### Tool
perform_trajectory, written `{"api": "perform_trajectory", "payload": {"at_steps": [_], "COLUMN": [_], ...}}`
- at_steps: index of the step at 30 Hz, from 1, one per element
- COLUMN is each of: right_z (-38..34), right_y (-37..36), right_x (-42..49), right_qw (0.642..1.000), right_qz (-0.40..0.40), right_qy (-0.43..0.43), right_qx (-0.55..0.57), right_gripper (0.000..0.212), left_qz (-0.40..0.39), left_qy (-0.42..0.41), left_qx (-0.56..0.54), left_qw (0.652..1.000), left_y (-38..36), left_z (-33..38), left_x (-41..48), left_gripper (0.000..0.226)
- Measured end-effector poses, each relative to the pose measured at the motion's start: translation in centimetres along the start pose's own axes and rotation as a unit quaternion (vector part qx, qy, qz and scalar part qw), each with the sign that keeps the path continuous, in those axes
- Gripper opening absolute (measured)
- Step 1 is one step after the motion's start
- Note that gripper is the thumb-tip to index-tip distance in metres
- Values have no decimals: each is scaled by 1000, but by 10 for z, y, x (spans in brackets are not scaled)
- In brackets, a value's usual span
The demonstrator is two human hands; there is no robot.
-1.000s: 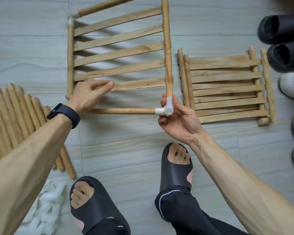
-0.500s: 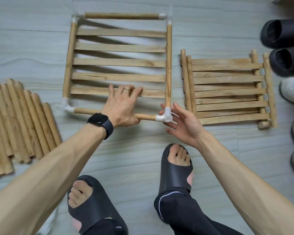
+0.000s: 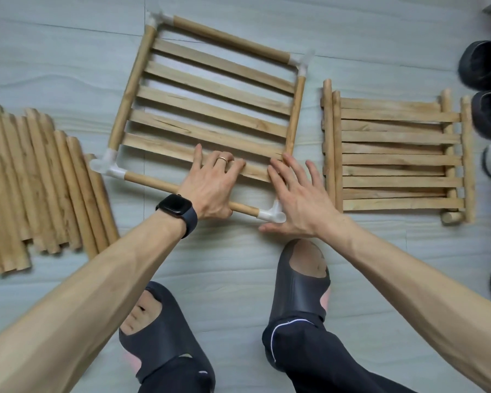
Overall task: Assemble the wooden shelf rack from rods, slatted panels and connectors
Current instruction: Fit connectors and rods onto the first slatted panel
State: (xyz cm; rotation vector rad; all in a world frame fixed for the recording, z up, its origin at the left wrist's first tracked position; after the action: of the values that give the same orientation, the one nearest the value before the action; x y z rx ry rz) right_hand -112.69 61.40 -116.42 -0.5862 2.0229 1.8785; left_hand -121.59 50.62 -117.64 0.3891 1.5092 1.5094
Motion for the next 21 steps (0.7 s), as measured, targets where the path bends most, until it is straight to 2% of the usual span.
{"api": "perform_trajectory", "payload": {"at_steps": [5, 10, 12, 18, 21], "right_z": [1, -2, -1, 5, 13], "right_y": [2, 7, 10, 13, 14], "right_x": [2, 8, 10, 11, 9], "right_qw": [999, 998, 997, 998, 998], "right_qz": [9, 41, 55, 52, 34], "right_qy": [13, 38, 44, 41, 51], "right_qx": [-45, -6, 13, 22, -4], "right_gripper": [133, 100, 93, 95, 94], "left_qz": [8, 13, 15, 27, 13], "left_qy": [-7, 7, 12, 20, -9], "left_qx": [-14, -27, -36, -19, -2], "left_qw": [1000, 1000, 999, 999, 1000], "left_y": [0, 0, 0, 3, 5], "left_z": [-3, -4, -5, -1, -1], "left_x": [-1, 2, 4, 6, 8], "left_gripper": [100, 88, 82, 80, 88]}}
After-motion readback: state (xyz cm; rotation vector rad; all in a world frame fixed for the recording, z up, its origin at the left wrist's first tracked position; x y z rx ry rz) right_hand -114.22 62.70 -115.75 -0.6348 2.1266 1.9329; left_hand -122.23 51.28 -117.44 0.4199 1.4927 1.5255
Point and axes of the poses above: each hand's wrist, its own x-axis towards the middle knuckle, its own y-axis out of the back of the hand, z = x × y, the point moved 10 cm from there along x, towards the middle knuckle, and after that the axes turned 6 degrees about y, right-handed, at the moved point
